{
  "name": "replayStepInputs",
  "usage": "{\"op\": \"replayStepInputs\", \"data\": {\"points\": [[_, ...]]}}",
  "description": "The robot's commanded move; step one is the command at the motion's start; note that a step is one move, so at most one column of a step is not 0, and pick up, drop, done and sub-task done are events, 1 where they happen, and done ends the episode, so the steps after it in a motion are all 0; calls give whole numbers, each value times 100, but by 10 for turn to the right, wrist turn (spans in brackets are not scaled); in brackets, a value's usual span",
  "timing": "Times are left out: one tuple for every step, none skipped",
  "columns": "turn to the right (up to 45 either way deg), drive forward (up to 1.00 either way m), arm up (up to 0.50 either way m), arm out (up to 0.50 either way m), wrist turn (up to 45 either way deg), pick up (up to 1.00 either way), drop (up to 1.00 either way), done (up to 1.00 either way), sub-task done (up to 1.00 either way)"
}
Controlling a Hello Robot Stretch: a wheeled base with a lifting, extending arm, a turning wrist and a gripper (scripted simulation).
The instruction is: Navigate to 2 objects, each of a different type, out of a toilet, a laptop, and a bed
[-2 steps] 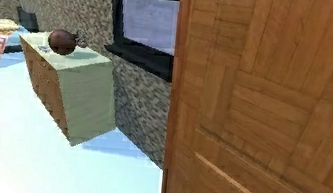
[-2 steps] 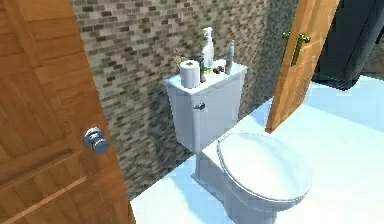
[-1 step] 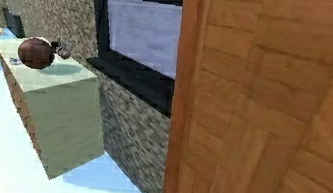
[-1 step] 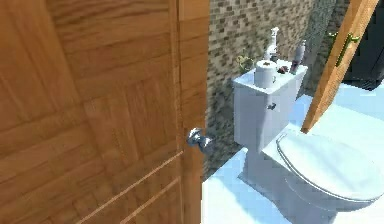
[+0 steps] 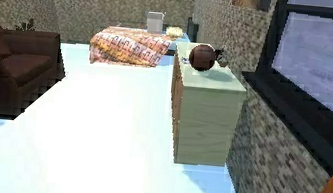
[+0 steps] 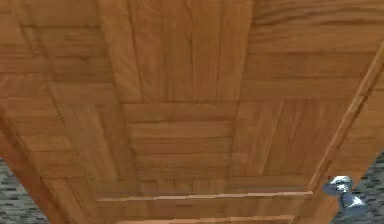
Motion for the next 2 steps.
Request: {"op": "replayStepInputs", "data": {"points": [[0,40,0,0,0,0,0,0,0],[-150,0,0,0,0,0,0,0,0]]}}
